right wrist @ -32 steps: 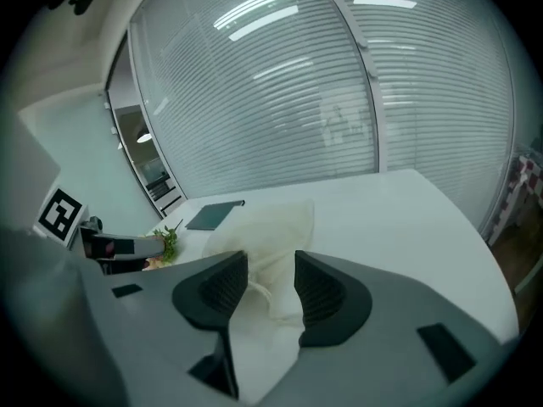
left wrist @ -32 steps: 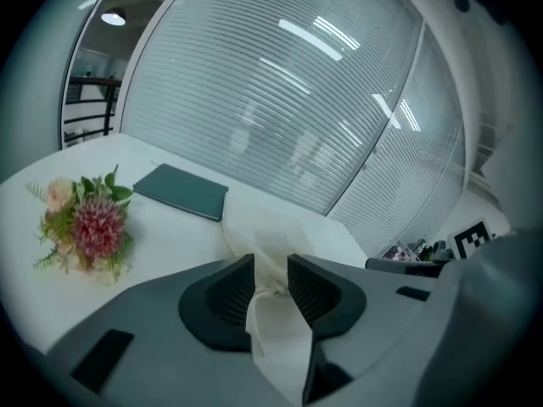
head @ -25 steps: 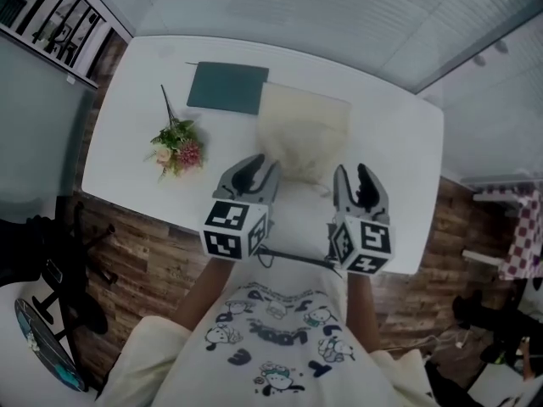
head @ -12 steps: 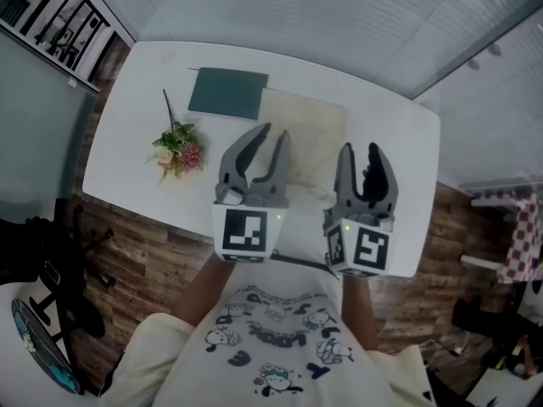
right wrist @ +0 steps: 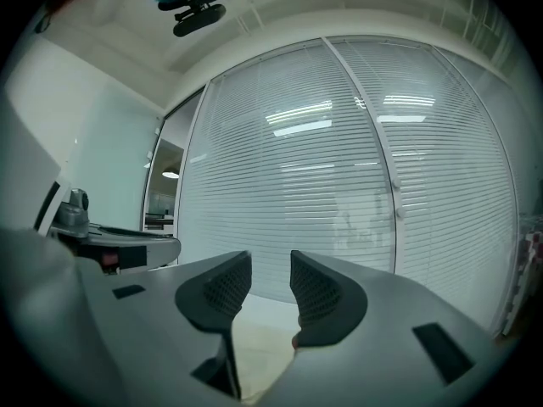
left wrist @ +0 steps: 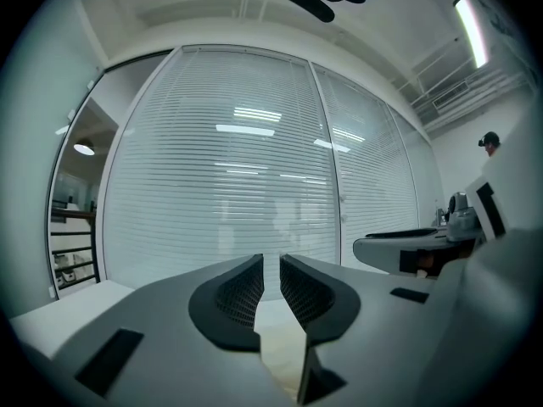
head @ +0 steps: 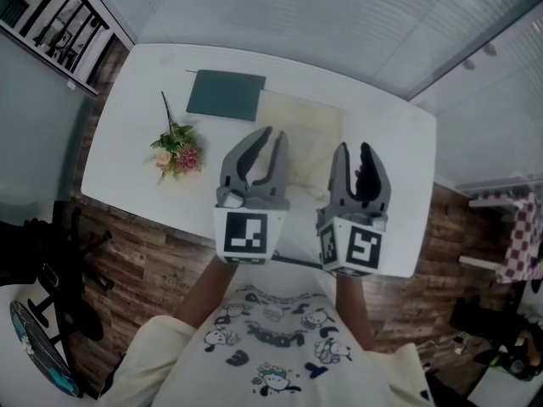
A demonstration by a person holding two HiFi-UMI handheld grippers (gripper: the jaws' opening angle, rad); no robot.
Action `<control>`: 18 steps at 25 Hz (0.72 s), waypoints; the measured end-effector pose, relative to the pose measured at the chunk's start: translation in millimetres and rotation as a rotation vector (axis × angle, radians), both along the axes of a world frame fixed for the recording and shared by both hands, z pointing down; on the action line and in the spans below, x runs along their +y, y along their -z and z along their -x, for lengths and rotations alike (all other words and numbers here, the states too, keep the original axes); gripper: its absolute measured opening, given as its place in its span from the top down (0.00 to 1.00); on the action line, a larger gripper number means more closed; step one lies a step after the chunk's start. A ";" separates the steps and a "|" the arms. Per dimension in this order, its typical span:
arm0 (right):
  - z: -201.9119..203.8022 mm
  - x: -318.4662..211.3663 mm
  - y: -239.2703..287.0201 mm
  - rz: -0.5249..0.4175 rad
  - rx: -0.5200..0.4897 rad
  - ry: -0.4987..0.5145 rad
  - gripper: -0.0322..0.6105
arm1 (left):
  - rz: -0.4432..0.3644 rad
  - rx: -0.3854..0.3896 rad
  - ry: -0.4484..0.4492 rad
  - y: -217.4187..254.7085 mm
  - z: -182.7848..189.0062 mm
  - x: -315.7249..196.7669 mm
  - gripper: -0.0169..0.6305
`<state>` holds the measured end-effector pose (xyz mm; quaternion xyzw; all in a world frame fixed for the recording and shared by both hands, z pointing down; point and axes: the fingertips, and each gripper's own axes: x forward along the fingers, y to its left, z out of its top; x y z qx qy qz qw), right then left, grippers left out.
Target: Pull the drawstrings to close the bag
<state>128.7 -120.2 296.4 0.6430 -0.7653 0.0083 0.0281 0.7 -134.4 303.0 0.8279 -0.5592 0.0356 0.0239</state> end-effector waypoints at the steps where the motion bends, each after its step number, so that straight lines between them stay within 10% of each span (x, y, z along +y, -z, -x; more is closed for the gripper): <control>1: 0.1 0.8 -0.6 0.002 0.003 -0.002 0.71 | 0.002 0.002 0.002 0.0 0.1 0.6 0.82; 18: 3.0 5.8 -2.1 0.008 0.013 -0.016 0.73 | 0.016 -0.014 -0.014 -3.7 -4.9 6.1 0.82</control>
